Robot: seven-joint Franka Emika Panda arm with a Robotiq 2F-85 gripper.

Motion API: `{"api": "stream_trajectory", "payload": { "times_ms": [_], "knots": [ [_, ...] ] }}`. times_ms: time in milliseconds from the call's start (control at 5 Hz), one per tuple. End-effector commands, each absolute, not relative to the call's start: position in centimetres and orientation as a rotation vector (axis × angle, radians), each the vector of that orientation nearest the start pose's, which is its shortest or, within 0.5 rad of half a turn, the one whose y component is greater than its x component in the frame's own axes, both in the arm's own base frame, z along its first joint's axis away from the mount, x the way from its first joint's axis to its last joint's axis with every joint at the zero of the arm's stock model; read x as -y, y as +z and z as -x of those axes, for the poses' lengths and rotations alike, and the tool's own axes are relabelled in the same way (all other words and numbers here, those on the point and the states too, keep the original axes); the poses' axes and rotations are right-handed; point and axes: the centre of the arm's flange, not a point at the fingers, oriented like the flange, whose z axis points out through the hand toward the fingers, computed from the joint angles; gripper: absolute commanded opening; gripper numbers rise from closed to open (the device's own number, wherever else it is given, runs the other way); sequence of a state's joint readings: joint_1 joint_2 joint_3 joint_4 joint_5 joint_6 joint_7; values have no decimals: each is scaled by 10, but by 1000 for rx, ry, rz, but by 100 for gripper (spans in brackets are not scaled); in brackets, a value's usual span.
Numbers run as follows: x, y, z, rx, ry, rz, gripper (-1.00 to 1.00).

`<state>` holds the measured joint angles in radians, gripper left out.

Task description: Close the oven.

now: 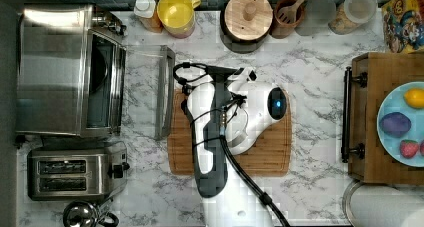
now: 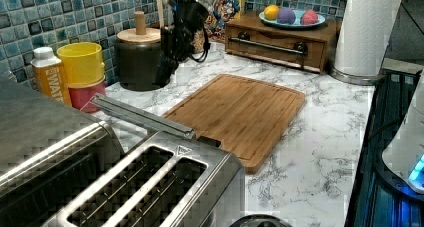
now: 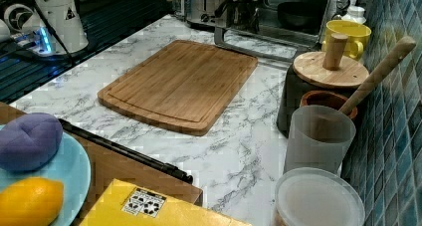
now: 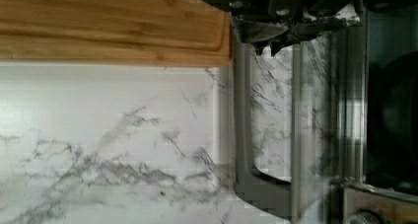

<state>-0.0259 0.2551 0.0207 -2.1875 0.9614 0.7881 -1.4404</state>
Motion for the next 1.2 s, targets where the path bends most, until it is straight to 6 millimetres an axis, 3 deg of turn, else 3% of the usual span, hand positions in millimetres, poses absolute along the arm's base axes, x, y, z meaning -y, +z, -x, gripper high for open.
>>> {"api": "stream_trajectory", "payload": {
  "times_ms": [200,400,600,800,1000,1200],
  "knots": [
    [-35,275,-590,-59,-270,2455,-100],
    [-41,284,-592,-78,-351,2425,-100],
    [-70,303,-579,-65,-345,2394,-100],
    [-84,304,-583,-23,-316,2383,-100],
    [-111,289,-590,56,-188,2428,-100],
    [-131,262,-595,103,-34,2497,-100]
  ]
}}
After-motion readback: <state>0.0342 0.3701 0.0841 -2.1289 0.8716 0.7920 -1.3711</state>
